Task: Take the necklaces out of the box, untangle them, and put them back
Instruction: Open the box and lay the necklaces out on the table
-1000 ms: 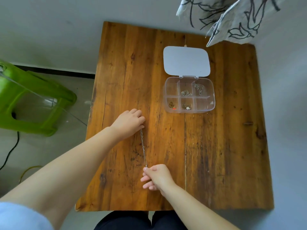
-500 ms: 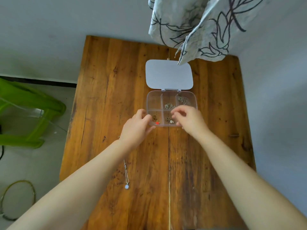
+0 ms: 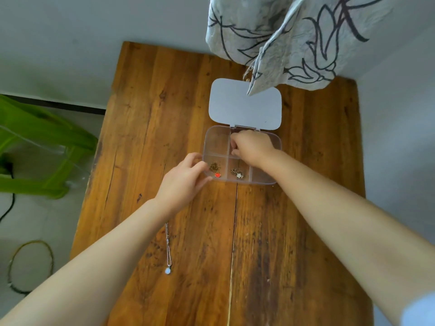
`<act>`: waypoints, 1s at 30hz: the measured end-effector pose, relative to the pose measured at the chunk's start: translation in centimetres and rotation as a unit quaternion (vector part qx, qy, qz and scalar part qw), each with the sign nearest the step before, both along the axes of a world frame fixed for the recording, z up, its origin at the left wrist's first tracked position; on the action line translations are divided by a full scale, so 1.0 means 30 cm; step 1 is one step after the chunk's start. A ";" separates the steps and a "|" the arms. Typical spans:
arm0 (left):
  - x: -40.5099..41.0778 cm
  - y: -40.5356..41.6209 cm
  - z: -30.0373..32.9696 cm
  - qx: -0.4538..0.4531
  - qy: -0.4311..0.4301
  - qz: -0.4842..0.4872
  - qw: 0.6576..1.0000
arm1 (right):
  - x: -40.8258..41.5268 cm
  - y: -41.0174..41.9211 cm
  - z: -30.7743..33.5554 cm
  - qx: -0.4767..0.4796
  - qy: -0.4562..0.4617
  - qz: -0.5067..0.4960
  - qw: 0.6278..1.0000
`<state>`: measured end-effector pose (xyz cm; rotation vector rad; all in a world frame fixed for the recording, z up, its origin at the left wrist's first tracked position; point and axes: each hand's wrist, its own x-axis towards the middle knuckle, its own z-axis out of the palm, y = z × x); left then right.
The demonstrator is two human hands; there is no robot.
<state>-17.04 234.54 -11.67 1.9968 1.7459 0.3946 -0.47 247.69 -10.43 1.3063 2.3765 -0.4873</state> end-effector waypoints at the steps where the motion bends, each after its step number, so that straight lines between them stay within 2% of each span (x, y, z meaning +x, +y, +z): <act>1: 0.000 -0.001 0.000 0.003 0.001 0.001 1.000 | -0.003 0.003 0.000 -0.007 -0.002 0.001 1.000; 4: 0.001 -0.003 -0.003 0.004 -0.001 0.002 1.000 | 0.005 -0.001 -0.004 -0.033 0.020 -0.027 0.999; 11: 0.007 0.005 0.031 0.003 -0.022 0.008 1.000 | 0.034 -0.120 0.172 -0.014 0.202 -0.148 0.968; 13: 0.027 0.013 0.073 0.016 -0.072 0.020 0.997 | 0.035 -0.159 0.262 -0.078 0.289 -0.211 0.931; 15: 0.052 0.026 0.126 -0.022 -0.161 0.017 0.987 | 0.047 -0.193 0.346 -0.141 0.354 -0.254 0.889; 19: 0.081 0.031 0.239 -0.164 -0.301 -0.041 0.938 | 0.082 -0.280 0.446 -0.239 0.455 -0.319 0.797; 25: -0.016 -0.020 0.351 -0.288 -0.430 0.006 0.856 | 0.126 -0.414 0.450 -0.284 0.528 -0.457 0.657; 27: -0.057 -0.025 0.346 -0.319 -0.442 0.011 0.838 | 0.128 -0.465 0.423 -0.284 0.515 -0.492 0.642; 30: -0.116 -0.015 0.313 -0.364 -0.390 -0.011 0.845 | 0.118 -0.571 0.355 -0.285 0.479 -0.532 0.637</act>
